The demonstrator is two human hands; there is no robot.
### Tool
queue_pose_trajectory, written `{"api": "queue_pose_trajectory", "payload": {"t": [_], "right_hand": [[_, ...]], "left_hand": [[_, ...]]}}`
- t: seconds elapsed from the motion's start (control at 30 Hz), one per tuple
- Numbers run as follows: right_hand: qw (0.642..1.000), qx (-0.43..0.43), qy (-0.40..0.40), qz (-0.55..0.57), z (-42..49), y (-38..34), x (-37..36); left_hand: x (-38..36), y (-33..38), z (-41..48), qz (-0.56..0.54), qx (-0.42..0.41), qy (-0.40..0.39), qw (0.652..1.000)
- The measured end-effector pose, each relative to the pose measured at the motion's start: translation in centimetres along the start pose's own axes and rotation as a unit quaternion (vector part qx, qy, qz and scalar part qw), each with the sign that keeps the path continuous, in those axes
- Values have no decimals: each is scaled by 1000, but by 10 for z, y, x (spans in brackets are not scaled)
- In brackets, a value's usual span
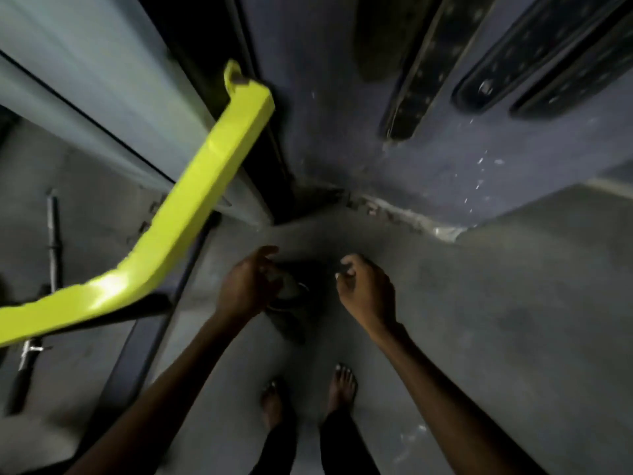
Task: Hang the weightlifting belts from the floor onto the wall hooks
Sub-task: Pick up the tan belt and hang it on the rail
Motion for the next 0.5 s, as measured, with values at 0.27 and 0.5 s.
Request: {"api": "queue_pose_trajectory", "payload": {"t": [0.27, 0.5], "right_hand": [[994, 15, -111, -9, -24, 130, -260], [964, 158, -176, -124, -3, 195, -436]], "left_hand": [[-207, -192, 81, -23, 111, -39, 993], [-346, -315, 119, -79, 184, -43, 979]]}}
Point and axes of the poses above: each hand's wrist, its own z-axis towards the middle knuckle, its own x-axis out of the back of the hand, y = z × x, the point moved 5 cm from there along z, towards the middle knuckle, and after that the axes turned 15 degrees about x, right-handed, at the moved point
